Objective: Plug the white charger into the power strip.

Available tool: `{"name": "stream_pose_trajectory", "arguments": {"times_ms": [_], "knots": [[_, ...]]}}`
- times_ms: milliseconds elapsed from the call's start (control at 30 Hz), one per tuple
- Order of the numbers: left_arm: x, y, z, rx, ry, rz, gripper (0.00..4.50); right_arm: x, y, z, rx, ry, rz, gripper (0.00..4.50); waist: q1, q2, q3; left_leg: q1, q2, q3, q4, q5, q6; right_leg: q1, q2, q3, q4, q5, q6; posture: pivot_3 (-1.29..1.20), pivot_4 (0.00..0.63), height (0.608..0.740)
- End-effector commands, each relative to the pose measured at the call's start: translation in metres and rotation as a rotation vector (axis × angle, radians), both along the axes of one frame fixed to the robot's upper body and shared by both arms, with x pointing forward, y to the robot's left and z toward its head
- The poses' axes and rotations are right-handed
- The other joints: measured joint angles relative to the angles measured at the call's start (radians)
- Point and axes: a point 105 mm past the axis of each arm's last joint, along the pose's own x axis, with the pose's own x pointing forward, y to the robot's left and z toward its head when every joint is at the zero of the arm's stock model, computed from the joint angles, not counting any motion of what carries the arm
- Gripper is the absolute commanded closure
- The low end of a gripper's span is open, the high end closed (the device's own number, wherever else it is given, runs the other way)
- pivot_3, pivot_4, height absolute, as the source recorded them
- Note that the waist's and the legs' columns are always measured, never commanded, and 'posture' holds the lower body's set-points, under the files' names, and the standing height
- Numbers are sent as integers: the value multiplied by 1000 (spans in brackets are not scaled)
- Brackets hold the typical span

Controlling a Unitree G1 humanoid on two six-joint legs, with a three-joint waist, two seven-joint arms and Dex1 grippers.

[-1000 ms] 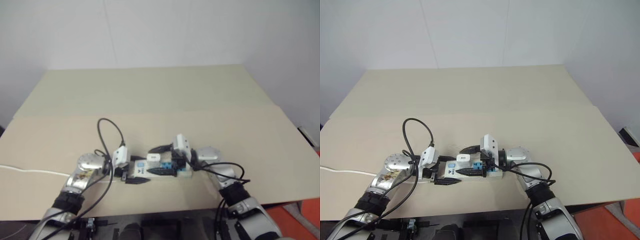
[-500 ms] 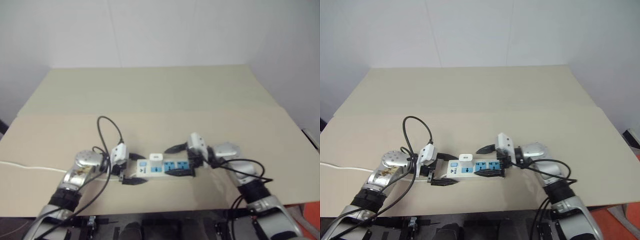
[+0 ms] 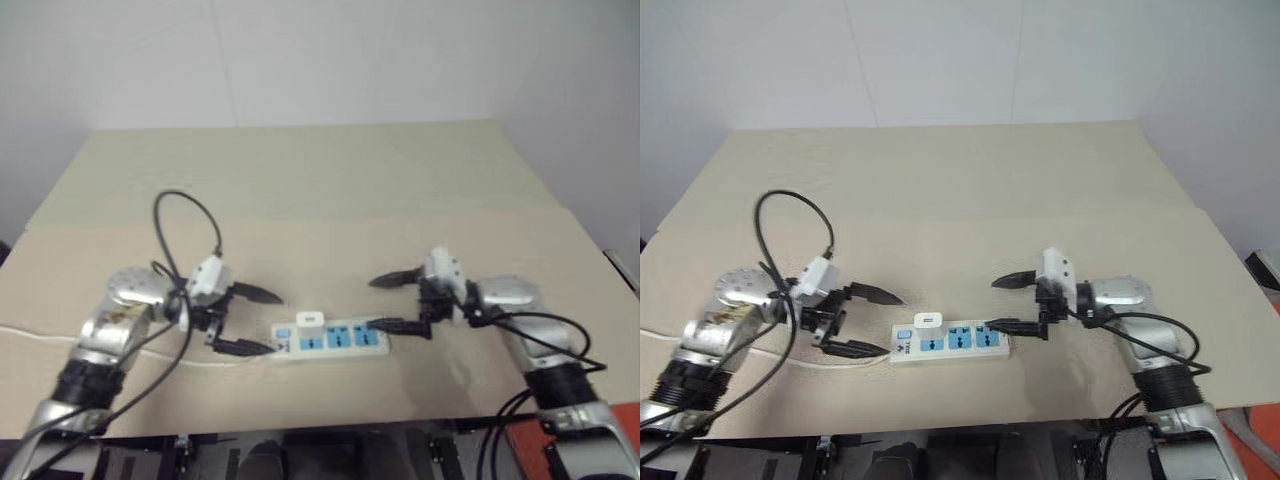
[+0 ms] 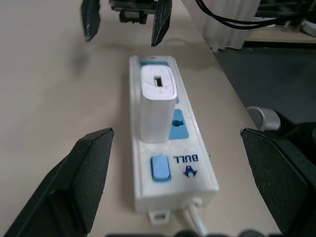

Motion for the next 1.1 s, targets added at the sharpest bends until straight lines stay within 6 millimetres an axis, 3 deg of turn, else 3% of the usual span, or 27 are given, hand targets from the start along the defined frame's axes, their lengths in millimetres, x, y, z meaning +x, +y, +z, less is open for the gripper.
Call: {"name": "stream_pose_trajectory", "arguments": {"times_ms": [33,133,433,1100], "knots": [[-3,18,20,6,-61,44,7,-8,-25,25,-7,-39,-94,0,3,0,0,0,0,0,0,0,0,0,0,0,0,0,0,0,150,740],[-4,35,24,33,-75,111,7,-21,-47,35,-48,-23,-161,0,5,1,2,0,0,0,-1,0,0,0,0,0,-1,0,0,0,150,740],[-15,52,25,36,-57,235,7,-44,-83,49,-106,-14,-272,0,6,1,3,1,0,2,-1,0,0,1,0,0,-1,0,0,0,150,740],[-19,48,21,26,-38,253,7,-43,-81,43,-130,-18,-266,0,19,1,3,1,1,3,-1,0,0,1,0,1,0,0,0,0,150,740]]}}
